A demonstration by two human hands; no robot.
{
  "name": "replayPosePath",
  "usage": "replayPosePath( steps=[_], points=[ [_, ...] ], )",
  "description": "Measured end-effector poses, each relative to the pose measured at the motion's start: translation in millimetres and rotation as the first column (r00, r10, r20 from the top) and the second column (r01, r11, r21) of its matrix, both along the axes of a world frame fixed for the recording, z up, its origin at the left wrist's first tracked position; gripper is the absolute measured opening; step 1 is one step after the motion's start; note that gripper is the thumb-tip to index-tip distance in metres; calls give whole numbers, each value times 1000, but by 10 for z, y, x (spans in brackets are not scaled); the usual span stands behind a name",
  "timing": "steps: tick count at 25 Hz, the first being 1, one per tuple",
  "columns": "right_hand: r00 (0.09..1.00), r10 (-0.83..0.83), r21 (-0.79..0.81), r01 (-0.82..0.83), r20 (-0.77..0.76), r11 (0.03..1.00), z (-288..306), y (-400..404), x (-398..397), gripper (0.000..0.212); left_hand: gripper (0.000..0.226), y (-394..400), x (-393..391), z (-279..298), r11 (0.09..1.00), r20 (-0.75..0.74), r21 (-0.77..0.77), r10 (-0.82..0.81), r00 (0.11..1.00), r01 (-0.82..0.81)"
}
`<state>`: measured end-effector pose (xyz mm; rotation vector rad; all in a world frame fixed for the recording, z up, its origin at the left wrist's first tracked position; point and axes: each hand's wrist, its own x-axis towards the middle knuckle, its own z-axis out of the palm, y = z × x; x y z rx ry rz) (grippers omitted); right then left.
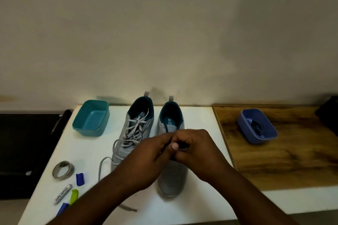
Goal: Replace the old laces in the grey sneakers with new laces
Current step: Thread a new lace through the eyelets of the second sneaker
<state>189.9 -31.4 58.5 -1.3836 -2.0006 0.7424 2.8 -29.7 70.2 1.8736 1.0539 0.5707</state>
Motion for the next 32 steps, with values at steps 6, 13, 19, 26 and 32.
replayPosePath(
  steps=[6,13,19,26,32],
  points=[
    [952,-156,-357,54,-263,932,-226,114,99,25,26,182,32,-325,939,101,-280,236,967,-200],
    [915,-214,-331,96,-341,939,-347,216,70,19,22,207,70,-319,887,196,-403,325,925,-226],
    [806,-591,-249,580,36,775,-655,271,101,39,12,422,30,-538,886,50,72,455,889,-458],
    [829,-530,-289,559,180,777,-729,225,-60,44,16,499,333,-741,847,-191,428,426,884,-315],
    [845,-525,-251,532,99,809,-737,175,-112,23,13,446,327,-824,834,-228,466,436,871,-295]
  ],
)
